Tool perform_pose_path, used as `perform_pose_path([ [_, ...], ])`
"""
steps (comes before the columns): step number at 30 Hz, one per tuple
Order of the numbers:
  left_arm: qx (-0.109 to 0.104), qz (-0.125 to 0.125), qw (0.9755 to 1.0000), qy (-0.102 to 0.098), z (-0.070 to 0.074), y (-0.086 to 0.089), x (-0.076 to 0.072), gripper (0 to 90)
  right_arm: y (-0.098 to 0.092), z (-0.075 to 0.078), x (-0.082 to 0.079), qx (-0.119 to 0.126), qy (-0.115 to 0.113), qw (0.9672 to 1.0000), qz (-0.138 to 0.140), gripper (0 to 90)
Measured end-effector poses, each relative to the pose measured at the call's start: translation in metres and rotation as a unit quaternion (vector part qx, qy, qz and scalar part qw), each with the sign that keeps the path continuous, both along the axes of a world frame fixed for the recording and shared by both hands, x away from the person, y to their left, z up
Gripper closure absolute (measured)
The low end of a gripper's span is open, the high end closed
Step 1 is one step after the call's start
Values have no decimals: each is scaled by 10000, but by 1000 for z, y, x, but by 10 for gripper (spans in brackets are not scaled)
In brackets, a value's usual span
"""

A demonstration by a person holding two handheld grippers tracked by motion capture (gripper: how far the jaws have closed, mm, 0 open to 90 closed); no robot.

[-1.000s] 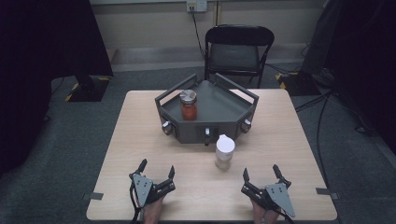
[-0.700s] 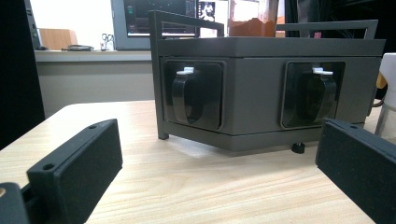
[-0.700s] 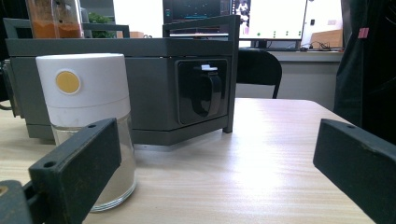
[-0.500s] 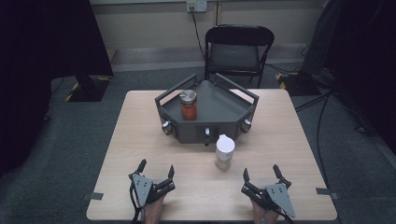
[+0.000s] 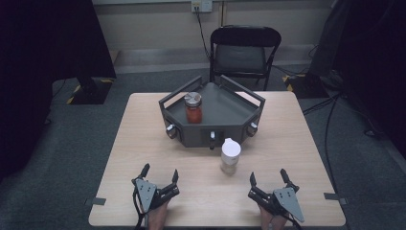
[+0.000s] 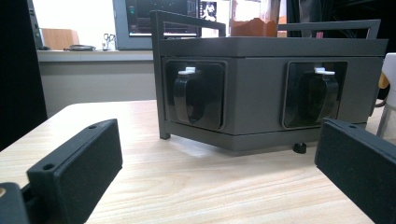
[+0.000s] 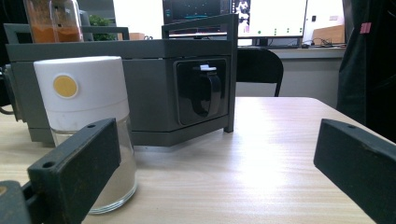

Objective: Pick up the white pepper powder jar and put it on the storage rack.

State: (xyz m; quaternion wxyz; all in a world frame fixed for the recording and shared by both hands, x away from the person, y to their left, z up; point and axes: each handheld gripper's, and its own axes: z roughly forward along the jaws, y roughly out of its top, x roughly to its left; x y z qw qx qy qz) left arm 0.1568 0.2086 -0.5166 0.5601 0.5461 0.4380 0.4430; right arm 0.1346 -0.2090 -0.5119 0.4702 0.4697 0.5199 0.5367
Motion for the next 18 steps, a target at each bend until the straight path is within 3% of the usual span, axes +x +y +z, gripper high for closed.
perform_pose_path([
  [7, 5, -42, 10000, 1, 0, 1, 0, 0, -2, 4, 0, 53, -8, 10000, 57, 0],
  [18, 1, -1, 10000, 1, 0, 0, 0, 1, 2, 18, -2, -59, -151, 9997, 161, 0],
])
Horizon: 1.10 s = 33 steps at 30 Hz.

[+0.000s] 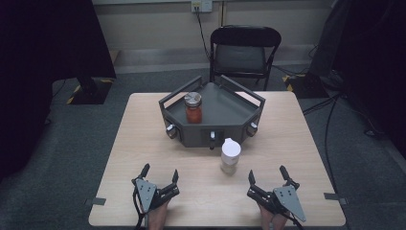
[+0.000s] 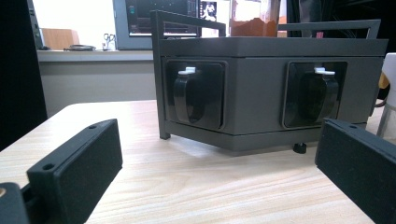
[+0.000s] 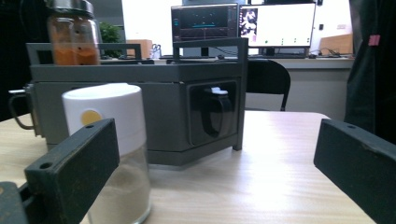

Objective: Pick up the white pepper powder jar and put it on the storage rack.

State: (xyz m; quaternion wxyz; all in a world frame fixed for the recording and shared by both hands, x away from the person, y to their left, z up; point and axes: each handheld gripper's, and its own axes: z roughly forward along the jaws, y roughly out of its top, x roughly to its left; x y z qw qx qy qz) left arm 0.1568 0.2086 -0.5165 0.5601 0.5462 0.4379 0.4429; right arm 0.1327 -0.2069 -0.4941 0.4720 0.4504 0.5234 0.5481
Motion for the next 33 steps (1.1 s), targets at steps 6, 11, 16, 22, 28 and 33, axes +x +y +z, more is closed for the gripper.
perform_pose_path([
  [6, -2, 0, 10000, -2, 0, 0, 0, 2, 3, 6, 0, -111, -93, 9999, 83, 0],
  [11, 2, 0, 10000, 1, 0, 0, 0, 2, 6, 12, 2, -127, -111, 9997, 167, 0],
  [16, -2, 0, 10000, -2, 0, 0, 0, 2, 9, 20, 5, -186, -125, 9993, 300, 0],
  [22, -2, 1, 10000, -2, 0, 0, 0, 1, 14, 29, 10, -248, -158, 9986, 451, 0],
  [28, 1, 9, 10000, -1, 0, 0, 0, 1, 18, 37, 16, -301, -89, 9977, 594, 0],
  [33, 1, 9, 10000, 1, 0, 0, 0, 2, 22, 45, 22, -297, -93, 9974, 657, 0],
])
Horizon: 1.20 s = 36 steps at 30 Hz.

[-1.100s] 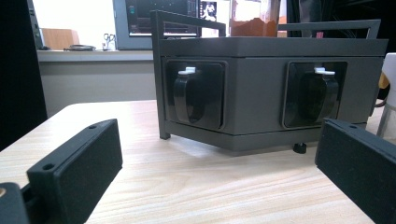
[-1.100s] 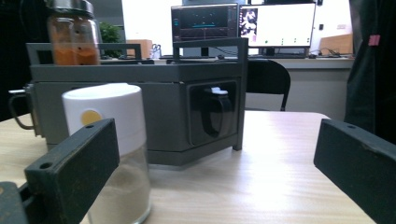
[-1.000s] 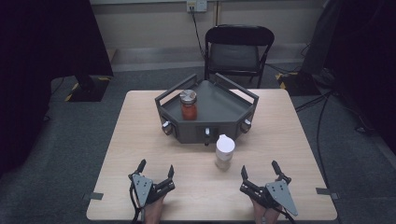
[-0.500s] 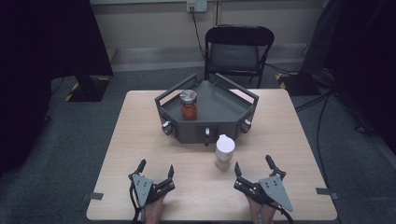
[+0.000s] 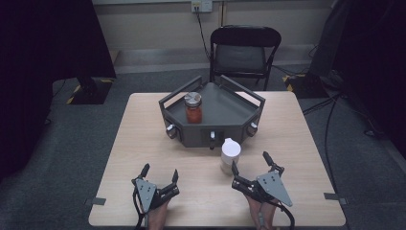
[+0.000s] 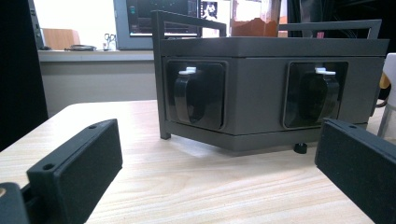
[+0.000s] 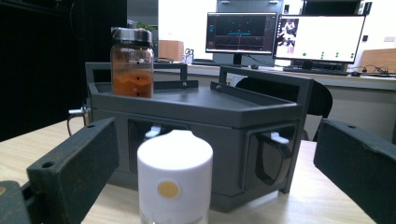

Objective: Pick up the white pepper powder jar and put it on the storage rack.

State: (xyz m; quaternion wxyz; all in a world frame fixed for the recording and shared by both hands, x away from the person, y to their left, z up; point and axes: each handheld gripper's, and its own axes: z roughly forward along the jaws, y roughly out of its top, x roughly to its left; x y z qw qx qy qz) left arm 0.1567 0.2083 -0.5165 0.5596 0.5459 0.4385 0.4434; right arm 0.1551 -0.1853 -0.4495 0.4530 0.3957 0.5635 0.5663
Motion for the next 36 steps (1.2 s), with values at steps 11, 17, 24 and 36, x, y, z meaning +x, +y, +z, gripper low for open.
perform_pose_path([
  [11, -2, 21, 10000, 0, 0, -1, 0, 2, -4, 19, 19, 33, 36, 10000, 34, 14],
  [17, -2, 21, 10000, 1, 0, -1, 0, 2, 0, 18, 30, -26, 161, 9998, 104, 33],
  [24, -3, 39, 10000, 0, 0, -1, 0, 2, 8, 13, 41, -130, 272, 9993, 218, 78],
  [36, -3, 40, 10000, 1, 0, -1, 0, 2, 21, -1, 52, -247, 499, 9982, 237, 115],
])
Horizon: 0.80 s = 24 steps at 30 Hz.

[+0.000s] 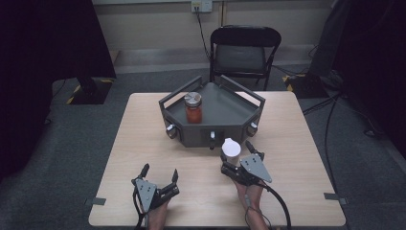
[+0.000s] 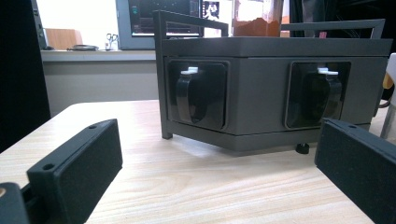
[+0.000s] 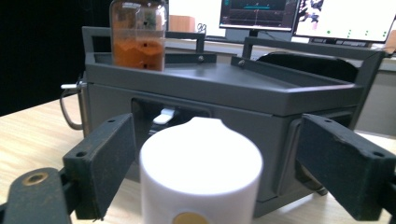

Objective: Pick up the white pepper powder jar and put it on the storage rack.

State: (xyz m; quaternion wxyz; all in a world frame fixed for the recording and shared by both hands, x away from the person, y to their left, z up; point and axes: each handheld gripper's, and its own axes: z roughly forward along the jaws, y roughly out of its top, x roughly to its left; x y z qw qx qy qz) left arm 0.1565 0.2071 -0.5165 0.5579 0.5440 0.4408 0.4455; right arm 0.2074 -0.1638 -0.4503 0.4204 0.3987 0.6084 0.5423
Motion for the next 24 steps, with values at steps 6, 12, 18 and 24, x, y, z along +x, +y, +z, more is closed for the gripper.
perform_pose_path([
  [6, 0, 0, 10000, -1, 0, 0, 0, 2, 6, -5, 2, -30, 129, 9999, 29, 145],
  [12, 0, 1, 10000, -1, 0, 0, 0, 2, 5, -8, 4, 3, 217, 9998, 38, 194],
  [18, 1, 1, 10000, 0, 0, 0, 0, 3, 5, -8, 8, 46, 344, 9994, 63, 246],
  [24, -3, 1, 10000, -3, 0, 0, 0, 3, 6, -11, 8, 108, 353, 9993, 58, 272],
])
